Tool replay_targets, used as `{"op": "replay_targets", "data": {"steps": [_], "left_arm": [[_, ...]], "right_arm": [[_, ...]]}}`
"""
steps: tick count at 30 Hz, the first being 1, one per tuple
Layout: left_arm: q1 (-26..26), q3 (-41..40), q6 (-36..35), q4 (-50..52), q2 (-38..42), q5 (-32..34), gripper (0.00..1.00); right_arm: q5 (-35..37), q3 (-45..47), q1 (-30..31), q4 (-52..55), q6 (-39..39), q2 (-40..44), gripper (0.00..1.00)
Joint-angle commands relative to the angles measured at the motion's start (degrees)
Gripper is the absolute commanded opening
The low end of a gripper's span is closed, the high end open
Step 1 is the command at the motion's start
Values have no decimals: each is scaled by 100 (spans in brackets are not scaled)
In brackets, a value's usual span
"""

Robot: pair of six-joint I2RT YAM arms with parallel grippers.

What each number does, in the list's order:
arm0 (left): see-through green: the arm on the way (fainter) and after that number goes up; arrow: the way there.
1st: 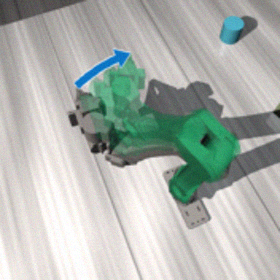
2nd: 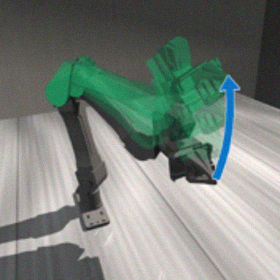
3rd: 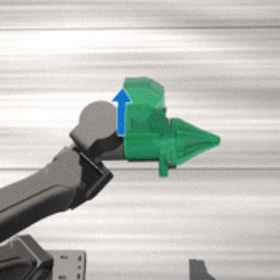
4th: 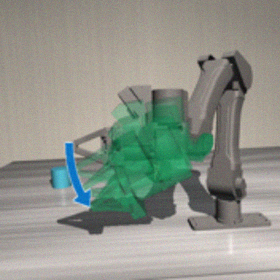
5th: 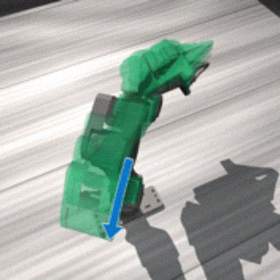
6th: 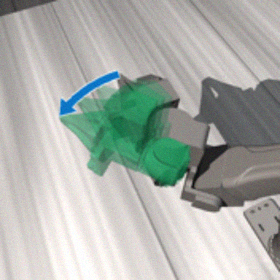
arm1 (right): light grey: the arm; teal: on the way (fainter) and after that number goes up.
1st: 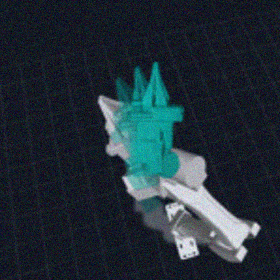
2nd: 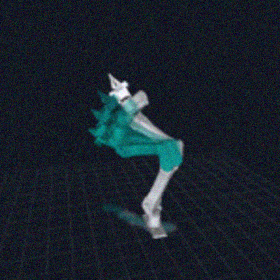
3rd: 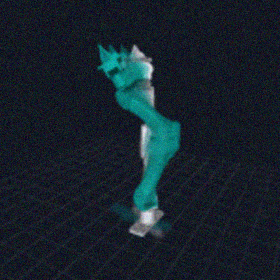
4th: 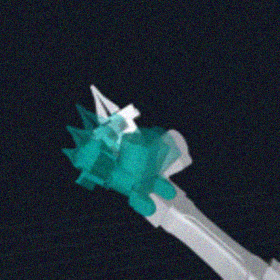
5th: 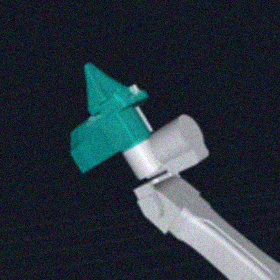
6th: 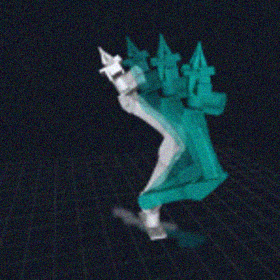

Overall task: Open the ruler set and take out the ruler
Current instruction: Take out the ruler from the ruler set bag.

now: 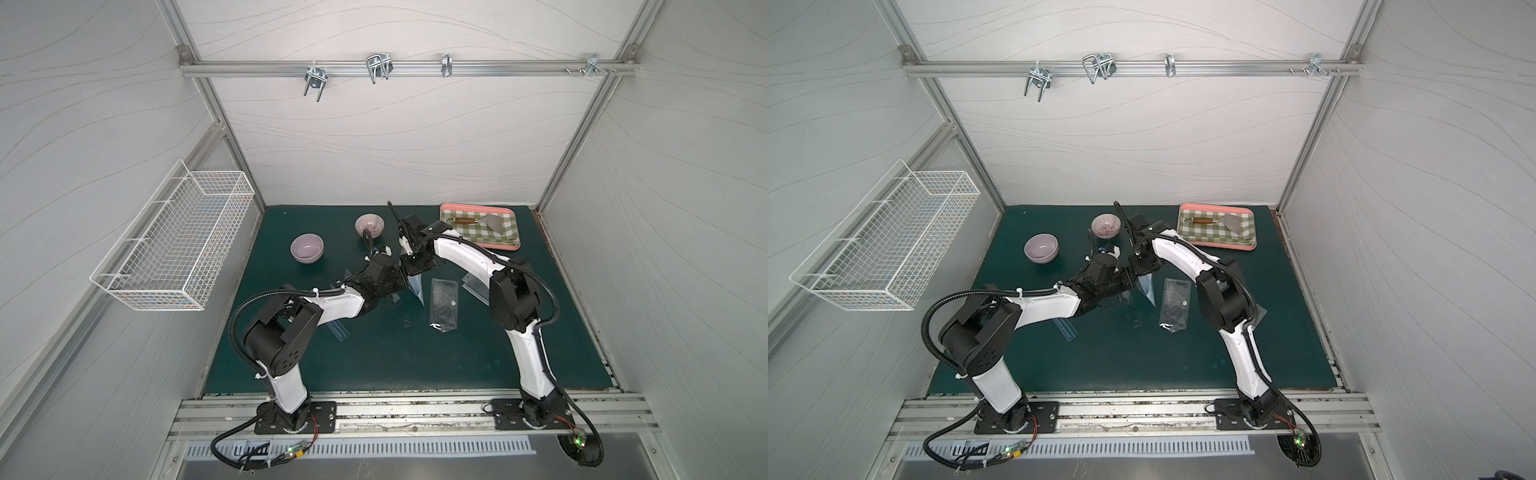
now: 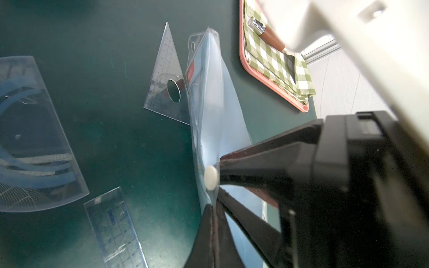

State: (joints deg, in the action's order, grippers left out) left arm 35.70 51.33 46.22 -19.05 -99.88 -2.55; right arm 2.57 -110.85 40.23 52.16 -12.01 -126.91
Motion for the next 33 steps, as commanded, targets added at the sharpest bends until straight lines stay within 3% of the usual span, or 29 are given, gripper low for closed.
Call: {"op": "replay_targets", "data": {"steps": [1,22,33], "left_arm": [[28,131,-27,-222,122,69,0],[150,357,-259,-38,124,119,0],[174,388,-303,51,135,199,0]], "right_arm": [[14,-209,52,292,85,-223,29],[507,-251,38,255,15,-405,30],[232,0,-137,-63,-47,-283,11]]}}
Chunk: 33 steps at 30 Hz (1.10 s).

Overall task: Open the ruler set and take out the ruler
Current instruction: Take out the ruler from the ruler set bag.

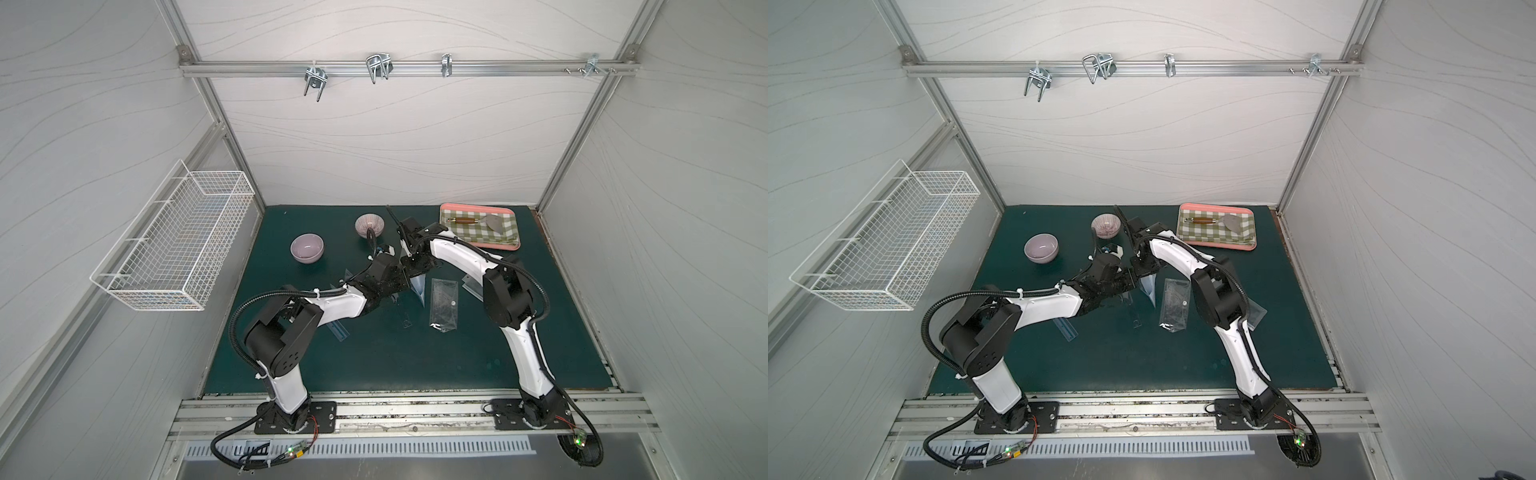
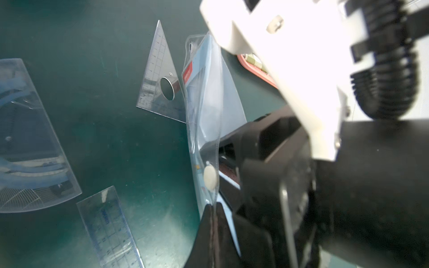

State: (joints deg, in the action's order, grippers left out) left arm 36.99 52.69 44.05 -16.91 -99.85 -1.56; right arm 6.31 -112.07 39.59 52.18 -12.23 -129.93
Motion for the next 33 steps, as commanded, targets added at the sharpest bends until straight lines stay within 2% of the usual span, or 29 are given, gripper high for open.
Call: {"op": "replay_targets", "data": {"steps": [1,16,33], "left_arm": [[43,251,-87,-156,141,104,0],[60,339,-112,-112,79,130,0],[61,910,65,370,-176,321,0]], "right_arm": [[-168,140,-91,-93,-38,20,10],[-180,157,-192,-159,-87,4,0],[75,327,-100,-95,-66,1418,0]]}}
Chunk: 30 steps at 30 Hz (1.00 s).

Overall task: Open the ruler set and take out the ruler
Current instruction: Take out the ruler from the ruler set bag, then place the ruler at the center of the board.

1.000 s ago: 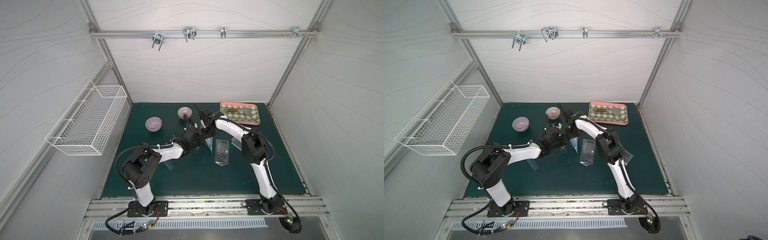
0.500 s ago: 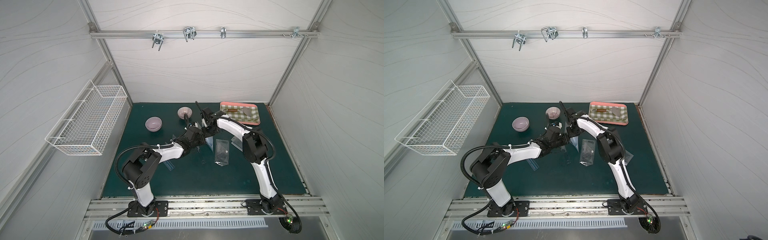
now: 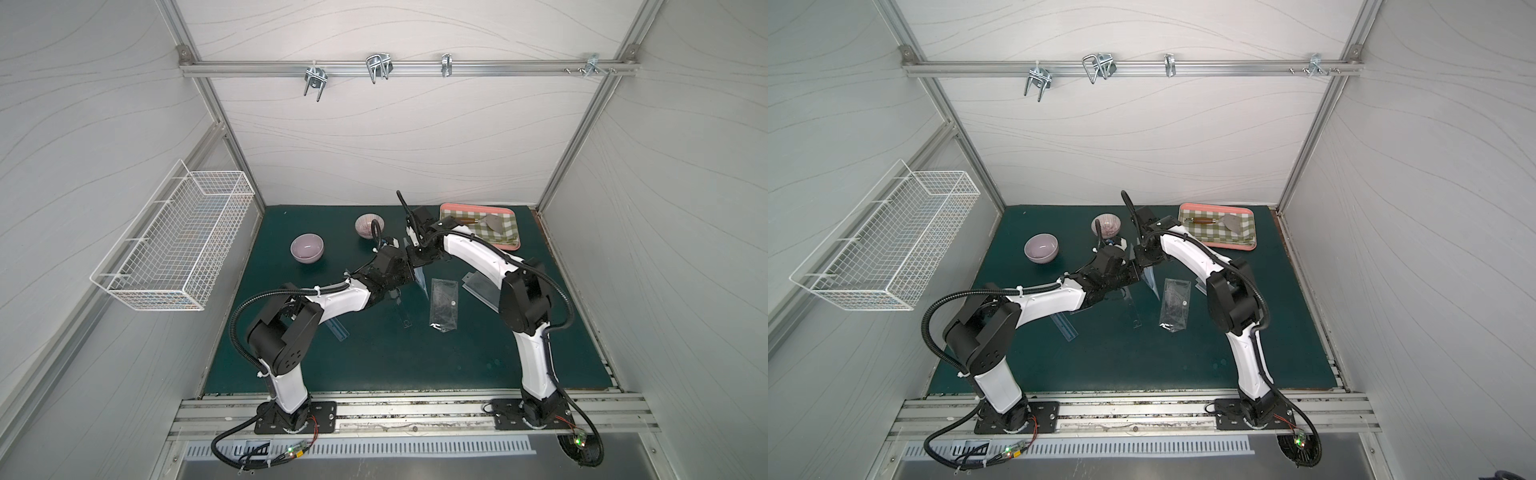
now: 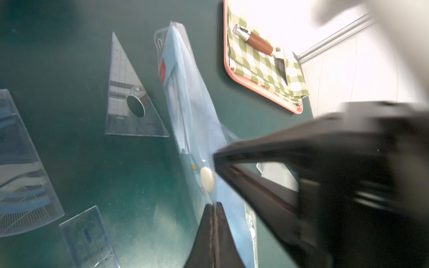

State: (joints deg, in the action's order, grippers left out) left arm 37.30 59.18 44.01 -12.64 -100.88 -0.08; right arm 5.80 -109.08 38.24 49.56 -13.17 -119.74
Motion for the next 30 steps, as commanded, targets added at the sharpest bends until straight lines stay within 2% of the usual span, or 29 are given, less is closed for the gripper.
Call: {"op": "replay_targets", "data": {"steps": [1,10,16,20,26,30], "left_arm": [[25,268,72,-38,-76,189,0],[4,350,-78,214,114,404,0],[-280,88,-274,885,1004,660,0],[-648,59,-530,2053,1966,802,0],[-1051,304,-1201,4546,3255,1791,0],[-1187,469,-1571,6129,3725,2480,0]], "right_arm": [[168,35,41,189,39,468,0],[256,329,-1,175,38,1401,0],[-345,812,-131,64,2,2085,0],[-918,1390,-180,-227,-32,2236,0],[-1876,2285,-192,-1066,-169,1940,0],[-2263,2597,-203,-1524,-176,1525,0]]}}
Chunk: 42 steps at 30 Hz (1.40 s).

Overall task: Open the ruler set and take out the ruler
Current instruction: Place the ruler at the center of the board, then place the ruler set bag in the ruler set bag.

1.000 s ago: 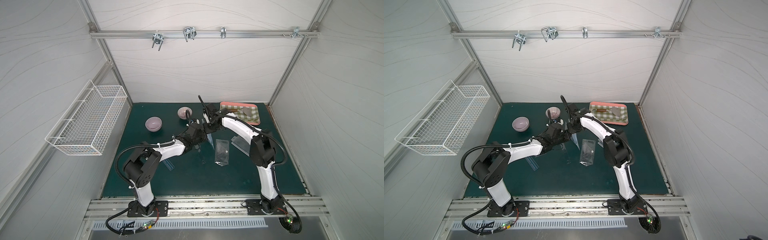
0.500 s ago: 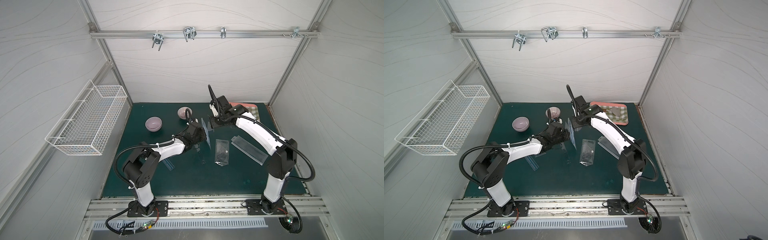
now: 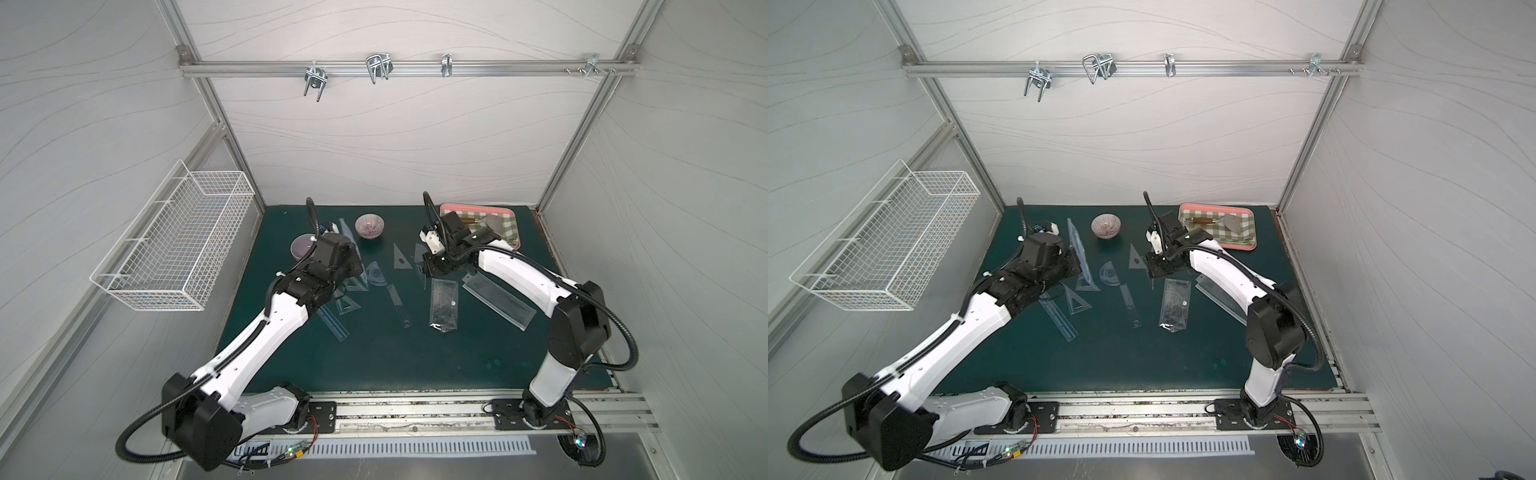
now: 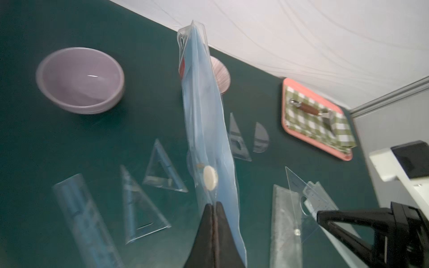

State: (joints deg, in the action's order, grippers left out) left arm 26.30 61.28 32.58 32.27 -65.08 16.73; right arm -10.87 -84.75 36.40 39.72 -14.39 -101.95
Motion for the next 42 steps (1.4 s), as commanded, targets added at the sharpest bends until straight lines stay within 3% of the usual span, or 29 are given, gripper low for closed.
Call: {"op": "replay_targets", "data": {"steps": [1,6,14,19,25,29,32,37,42], "left_arm": [[-120,266,-456,1919,212,869,0],[-358,-247,-427,2023,676,319,0],[-398,-783,-191,1576,1072,-391,0],[-398,-801,-381,1071,1307,-1031,0],[-454,-917,-371,-434,1508,-2836,0],[-733,-1513,361,-2694,1462,-4783,0],[-758,-1804,1005,-4267,1185,-5699,0],[-767,-2026,1930,-6244,717,-6389,0],[-767,-2150,2584,-7441,299,-6689,0]], "right_arm": [[-689,221,-15,-640,-68,-366,0],[-1124,376,-13,-1098,-213,-1059,0],[-640,586,-17,-1168,-239,-1291,0],[-395,737,-4,-1108,-214,-1132,27],[-299,887,17,-1080,-55,-248,49],[-1239,1318,-236,-1720,-33,409,53],[-2214,1745,-530,-2508,-99,791,54],[-3674,2378,-1086,-3955,-780,1189,55],[-4185,2465,-1177,-4541,-1100,1283,56]]}}
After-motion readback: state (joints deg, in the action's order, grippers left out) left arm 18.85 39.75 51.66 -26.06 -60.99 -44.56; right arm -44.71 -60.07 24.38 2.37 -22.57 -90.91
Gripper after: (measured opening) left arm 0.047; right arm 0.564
